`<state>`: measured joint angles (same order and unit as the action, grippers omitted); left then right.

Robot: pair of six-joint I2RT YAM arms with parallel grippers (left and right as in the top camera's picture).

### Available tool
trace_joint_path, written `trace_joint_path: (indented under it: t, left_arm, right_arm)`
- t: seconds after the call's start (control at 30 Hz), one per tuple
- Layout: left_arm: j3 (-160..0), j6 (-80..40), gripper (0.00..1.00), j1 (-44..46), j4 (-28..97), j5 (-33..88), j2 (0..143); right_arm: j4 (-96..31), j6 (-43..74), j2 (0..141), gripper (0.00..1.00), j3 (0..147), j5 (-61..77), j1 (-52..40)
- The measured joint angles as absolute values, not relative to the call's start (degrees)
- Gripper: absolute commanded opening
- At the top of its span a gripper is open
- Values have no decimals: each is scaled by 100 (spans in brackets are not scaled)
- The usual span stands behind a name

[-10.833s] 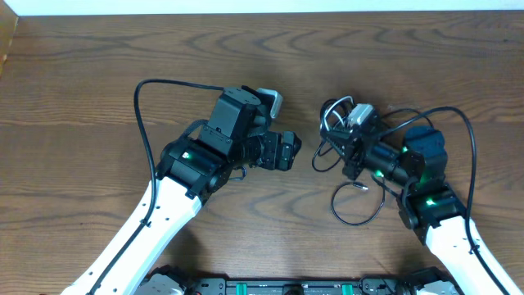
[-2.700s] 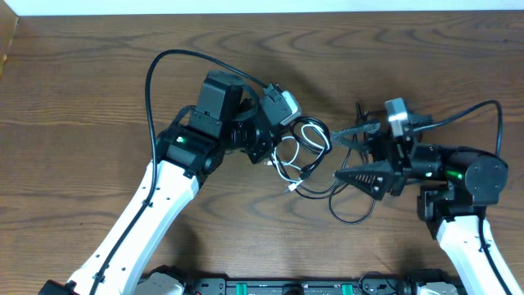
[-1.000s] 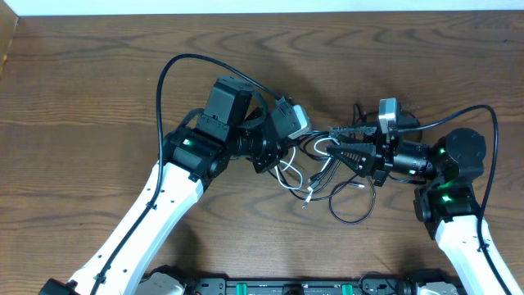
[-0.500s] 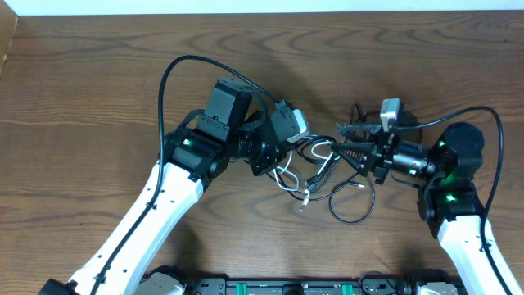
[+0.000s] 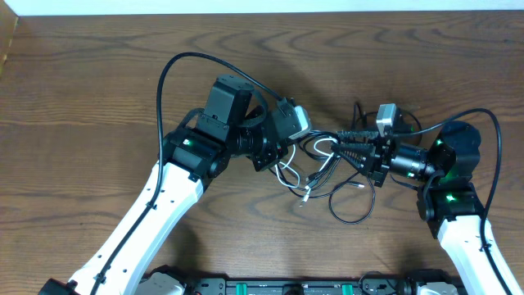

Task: Untangle cables

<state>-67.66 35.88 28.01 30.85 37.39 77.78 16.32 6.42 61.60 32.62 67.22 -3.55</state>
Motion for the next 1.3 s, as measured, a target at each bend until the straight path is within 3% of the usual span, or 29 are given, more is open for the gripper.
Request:
trace_joint_path:
  t: [0.13, 0.8, 1.3]
  left_arm:
    - [-6766, 3588, 7, 2801, 3083, 3734, 7778]
    - [-6766, 3588, 8, 2788, 3181, 3575, 7778]
    - [-6766, 3603, 8, 2788, 3599, 3562, 7778]
  right_arm:
    - [1616, 613, 6160, 1, 3262, 6726, -355]
    - [1651, 701, 6160, 1, 3262, 6812, -355]
    - [2987, 1579, 6160, 1, 3262, 6812, -355]
